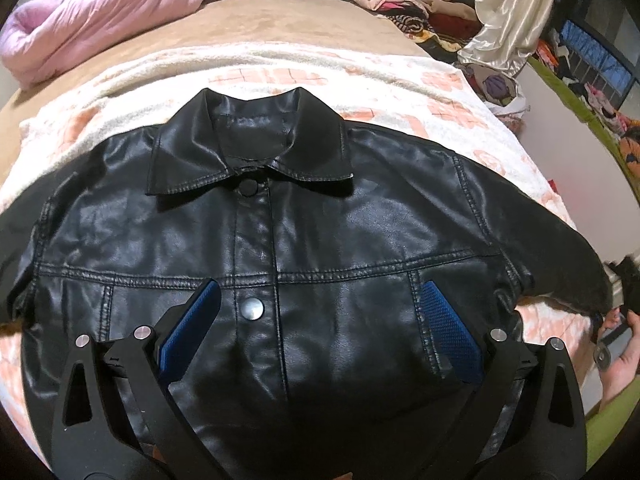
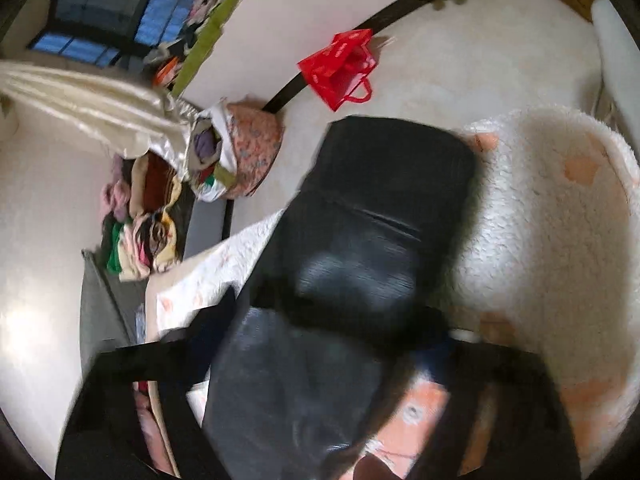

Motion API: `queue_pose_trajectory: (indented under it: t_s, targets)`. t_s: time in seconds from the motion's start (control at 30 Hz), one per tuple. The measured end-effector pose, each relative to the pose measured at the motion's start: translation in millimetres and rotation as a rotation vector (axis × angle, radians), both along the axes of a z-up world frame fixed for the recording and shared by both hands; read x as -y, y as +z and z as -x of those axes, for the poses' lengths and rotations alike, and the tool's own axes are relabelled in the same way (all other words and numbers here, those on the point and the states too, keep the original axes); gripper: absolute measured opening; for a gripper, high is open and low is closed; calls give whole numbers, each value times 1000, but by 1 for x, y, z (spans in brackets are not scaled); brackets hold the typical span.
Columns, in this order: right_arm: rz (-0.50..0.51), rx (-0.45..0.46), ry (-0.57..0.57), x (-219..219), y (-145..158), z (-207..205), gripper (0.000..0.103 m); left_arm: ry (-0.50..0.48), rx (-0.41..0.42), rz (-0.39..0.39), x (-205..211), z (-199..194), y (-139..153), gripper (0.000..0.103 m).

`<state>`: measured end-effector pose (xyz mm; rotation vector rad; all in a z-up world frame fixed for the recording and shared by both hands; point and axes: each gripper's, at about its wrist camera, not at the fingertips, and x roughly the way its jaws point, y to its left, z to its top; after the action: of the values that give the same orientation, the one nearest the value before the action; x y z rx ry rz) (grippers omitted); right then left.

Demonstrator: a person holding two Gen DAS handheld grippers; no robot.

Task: Fold large clothes
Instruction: 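Carry the sleeve across the jacket body toward the left tool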

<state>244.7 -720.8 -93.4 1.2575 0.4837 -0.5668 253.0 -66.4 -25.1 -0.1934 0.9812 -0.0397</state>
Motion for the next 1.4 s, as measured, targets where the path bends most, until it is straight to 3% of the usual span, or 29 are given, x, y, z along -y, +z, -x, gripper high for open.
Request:
queue_pose_trajectory:
  t_s: [0.17, 0.2, 0.43, 0.6, 0.8, 1.0, 1.13, 1.27, 1.4]
  targets:
    - [-15, 97, 39, 7, -1, -13, 15, 25, 9, -8, -9, 2, 5, 94]
    - [7, 127, 62, 6, 7, -15, 12, 35, 12, -13, -12, 3, 6, 94]
    - [277, 347, 257, -31, 98, -22, 9, 67, 31, 34, -35, 9, 18, 94]
    - [424, 479, 467, -92, 156, -30, 8, 97, 46, 40, -52, 16, 27, 94]
    - [541, 609, 721, -176, 202, -42, 8, 116, 71, 108, -78, 30, 36, 94]
    - [585, 699, 932, -250, 221, -44, 8, 138, 84, 163, -101, 40, 43, 94]
    - [667, 802, 1100, -315, 229, -23, 8, 156, 114, 281, -125, 46, 50, 94]
    - [736, 892, 1262, -367, 227, 1, 7, 176, 164, 341, -145, 54, 60, 94]
    - [795, 825, 1414, -421, 200, 11, 7, 187, 201, 438, -165, 62, 62, 94]
